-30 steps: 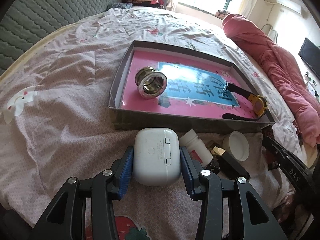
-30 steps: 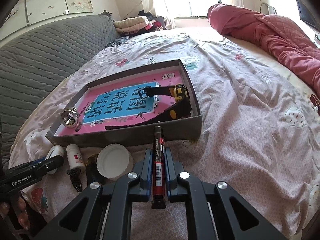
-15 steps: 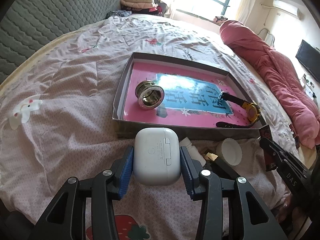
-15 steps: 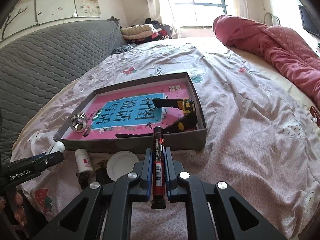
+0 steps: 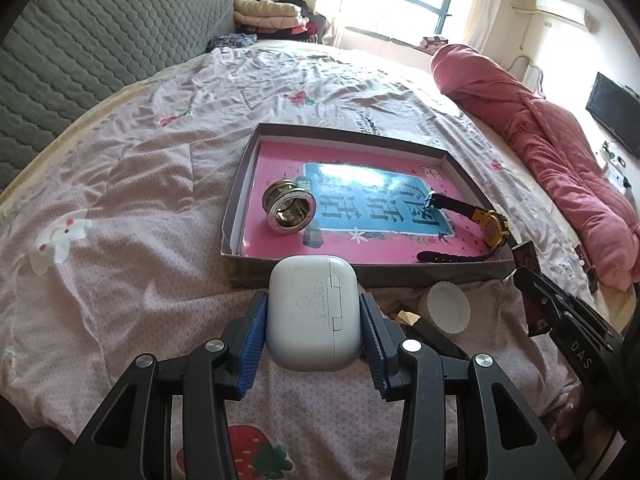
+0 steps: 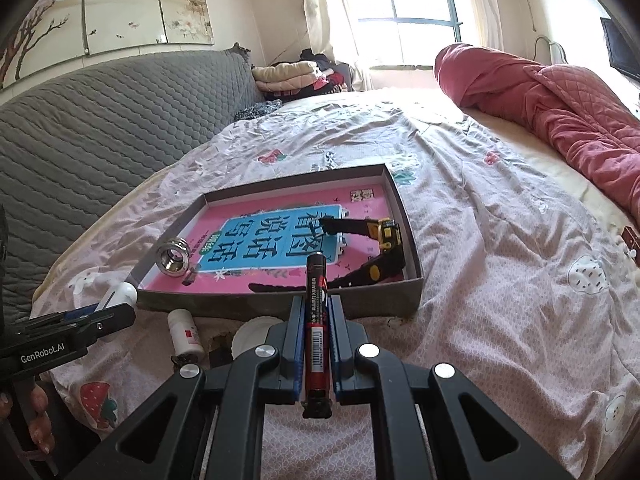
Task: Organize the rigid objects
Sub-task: 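Lift the earbud case and red lighter and carry both over the grey box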
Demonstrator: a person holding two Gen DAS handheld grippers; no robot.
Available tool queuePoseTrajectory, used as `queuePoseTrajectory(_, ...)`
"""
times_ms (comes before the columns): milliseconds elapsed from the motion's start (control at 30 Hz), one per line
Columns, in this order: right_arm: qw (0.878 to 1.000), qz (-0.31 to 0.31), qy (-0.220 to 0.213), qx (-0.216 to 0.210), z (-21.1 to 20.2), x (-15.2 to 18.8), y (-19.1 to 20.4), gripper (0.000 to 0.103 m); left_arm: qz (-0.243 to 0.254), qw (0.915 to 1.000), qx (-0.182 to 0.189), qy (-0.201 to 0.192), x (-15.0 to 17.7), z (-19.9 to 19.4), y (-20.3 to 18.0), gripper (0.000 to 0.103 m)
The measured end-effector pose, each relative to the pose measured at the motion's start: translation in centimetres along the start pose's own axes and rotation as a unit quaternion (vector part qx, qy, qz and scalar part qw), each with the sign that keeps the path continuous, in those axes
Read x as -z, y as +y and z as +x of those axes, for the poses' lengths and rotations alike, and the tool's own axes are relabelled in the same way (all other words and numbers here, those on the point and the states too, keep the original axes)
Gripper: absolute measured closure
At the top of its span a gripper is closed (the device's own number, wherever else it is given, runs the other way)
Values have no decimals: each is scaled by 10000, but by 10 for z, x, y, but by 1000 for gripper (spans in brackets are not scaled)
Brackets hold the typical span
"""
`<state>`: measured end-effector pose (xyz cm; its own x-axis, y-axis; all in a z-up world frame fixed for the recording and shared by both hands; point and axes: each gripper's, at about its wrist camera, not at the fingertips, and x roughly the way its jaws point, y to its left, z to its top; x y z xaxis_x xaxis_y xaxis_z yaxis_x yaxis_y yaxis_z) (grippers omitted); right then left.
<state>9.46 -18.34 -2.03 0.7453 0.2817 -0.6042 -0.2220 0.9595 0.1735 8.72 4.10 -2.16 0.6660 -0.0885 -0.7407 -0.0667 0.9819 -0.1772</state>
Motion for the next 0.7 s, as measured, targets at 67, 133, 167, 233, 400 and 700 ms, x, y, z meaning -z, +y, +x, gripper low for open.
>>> queuePoseTrajectory(67,10000,-34,-12,9,-1,-1,2,92,34,10000,-5,-22,-1,-3,-2,57)
queuePoseTrajectory(133,10000,-69,-30,16,-1,-1,3,92,54,10000,-2,-45,-1,-5,-3,57)
queuePoseTrajectory(167,10000,-69,-37,12,-1,-1,3,92,68,10000,-7,-55,-2,-6,-4,57)
queuePoseTrajectory(233,9999,-86,-66,18,-3,-2,4,92,89,9999,-2,-70,-2,-8,-5,57)
queuePoseTrajectory(400,9999,-128,-111,35,-5,-2,6,92,138,9998,-7,-134,-4,-14,-8,57)
queuePoseTrajectory(700,9996,-157,-227,80,-10,-5,6,92,170,9996,-12,-226,-8,-21,-12,57)
